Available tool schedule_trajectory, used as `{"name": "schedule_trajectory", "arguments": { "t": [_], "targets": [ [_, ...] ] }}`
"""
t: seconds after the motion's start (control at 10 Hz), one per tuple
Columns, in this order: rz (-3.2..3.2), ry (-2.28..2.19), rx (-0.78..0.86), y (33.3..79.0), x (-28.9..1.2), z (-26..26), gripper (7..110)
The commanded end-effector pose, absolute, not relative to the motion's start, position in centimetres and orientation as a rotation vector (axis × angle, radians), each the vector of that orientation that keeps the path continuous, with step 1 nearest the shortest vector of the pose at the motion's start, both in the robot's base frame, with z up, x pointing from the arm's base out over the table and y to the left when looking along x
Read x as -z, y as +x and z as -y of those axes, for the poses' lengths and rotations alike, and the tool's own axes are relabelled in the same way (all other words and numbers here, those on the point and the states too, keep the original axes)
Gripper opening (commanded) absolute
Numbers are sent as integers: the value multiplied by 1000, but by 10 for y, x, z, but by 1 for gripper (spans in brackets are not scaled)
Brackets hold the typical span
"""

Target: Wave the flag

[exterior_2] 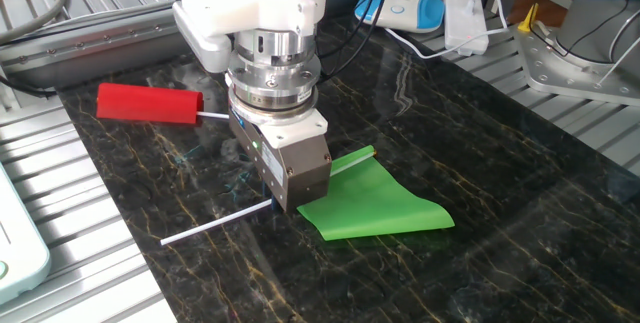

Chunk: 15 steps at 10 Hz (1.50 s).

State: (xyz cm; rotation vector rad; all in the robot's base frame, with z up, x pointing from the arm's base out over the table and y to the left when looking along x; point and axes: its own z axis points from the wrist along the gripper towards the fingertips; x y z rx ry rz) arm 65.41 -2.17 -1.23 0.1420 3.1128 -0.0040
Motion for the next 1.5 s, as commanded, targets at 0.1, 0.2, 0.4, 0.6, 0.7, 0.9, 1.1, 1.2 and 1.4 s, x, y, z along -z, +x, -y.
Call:
{"name": "schedule_trajectory", "arguments": {
  "t": [0.1, 0.2, 0.4, 0.6, 0.7, 0.9, 1.1, 1.2, 1.4],
  "targets": [
    [-3110, 158, -6, 655, 12, 19, 22],
    [-3109, 166, -9, 655, 12, 19, 22],
    [-3112, 176, -25, 654, 13, 17, 22],
    [-3112, 176, -25, 653, 14, 19, 22],
    [-3112, 176, -25, 653, 14, 20, 22],
    [-3112, 178, -28, 653, 14, 19, 22],
    [-3112, 185, -28, 653, 14, 20, 22],
    [-3111, 192, -28, 652, 13, 20, 22],
    [-3112, 207, -35, 652, 12, 19, 22]
  ]
}}
